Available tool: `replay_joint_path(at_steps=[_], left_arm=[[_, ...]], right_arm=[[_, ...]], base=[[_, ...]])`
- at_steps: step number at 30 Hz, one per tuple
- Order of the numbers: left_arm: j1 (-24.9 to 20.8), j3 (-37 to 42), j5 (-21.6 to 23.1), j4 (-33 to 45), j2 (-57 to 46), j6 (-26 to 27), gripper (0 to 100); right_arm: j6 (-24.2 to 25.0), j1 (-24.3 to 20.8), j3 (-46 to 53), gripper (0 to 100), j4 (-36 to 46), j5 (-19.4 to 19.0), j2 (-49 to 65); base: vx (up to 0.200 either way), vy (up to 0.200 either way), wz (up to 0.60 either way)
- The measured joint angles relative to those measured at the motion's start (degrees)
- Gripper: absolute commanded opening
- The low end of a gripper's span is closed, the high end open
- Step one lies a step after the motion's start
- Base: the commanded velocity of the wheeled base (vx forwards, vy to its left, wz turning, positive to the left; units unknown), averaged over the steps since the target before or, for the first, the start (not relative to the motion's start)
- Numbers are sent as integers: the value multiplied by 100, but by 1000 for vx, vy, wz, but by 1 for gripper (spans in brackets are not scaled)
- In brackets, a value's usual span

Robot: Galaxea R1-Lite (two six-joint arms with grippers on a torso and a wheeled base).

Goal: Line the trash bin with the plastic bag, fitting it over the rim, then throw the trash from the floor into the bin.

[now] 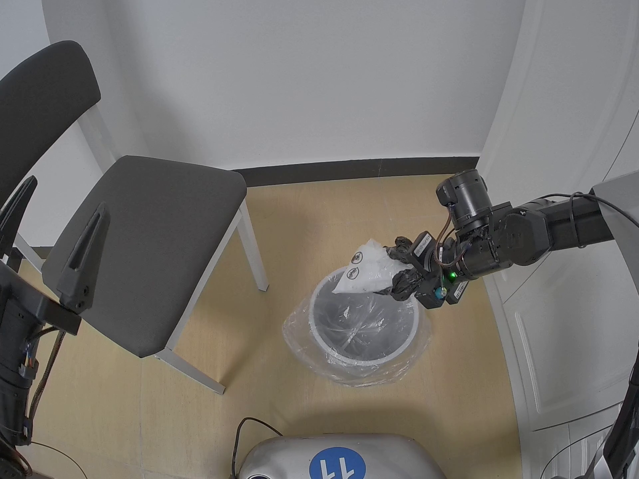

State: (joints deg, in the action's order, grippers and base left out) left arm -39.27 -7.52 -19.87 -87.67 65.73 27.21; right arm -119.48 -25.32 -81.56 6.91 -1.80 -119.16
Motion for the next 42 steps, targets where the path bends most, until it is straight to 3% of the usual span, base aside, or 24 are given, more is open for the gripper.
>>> replay_joint_path(at_steps=[4, 17, 38, 39, 42], left_arm=[[-23, 2, 2, 0, -61, -9, 100], [-32, -28, 235, 4, -135, -250, 100], [5, -5, 417, 379, -134, -557, 100], [5, 0, 417, 382, -134, -560, 100], [5, 6, 417, 384, -132, -557, 100]], right_arm=[[-432, -6, -183, 0, 127, 24, -263], [-963, 179, -1434, 0, 951, 26, -1225], [-1251, 295, -2070, 0, 1006, -210, -2081], [-1253, 294, -2083, 100, 1052, -211, -2099], [-1267, 284, -2178, 100, 1178, -213, -2152]], base=[[0, 0, 0], [0, 0, 0], [0, 0, 0], [0, 0, 0], [0, 0, 0]])
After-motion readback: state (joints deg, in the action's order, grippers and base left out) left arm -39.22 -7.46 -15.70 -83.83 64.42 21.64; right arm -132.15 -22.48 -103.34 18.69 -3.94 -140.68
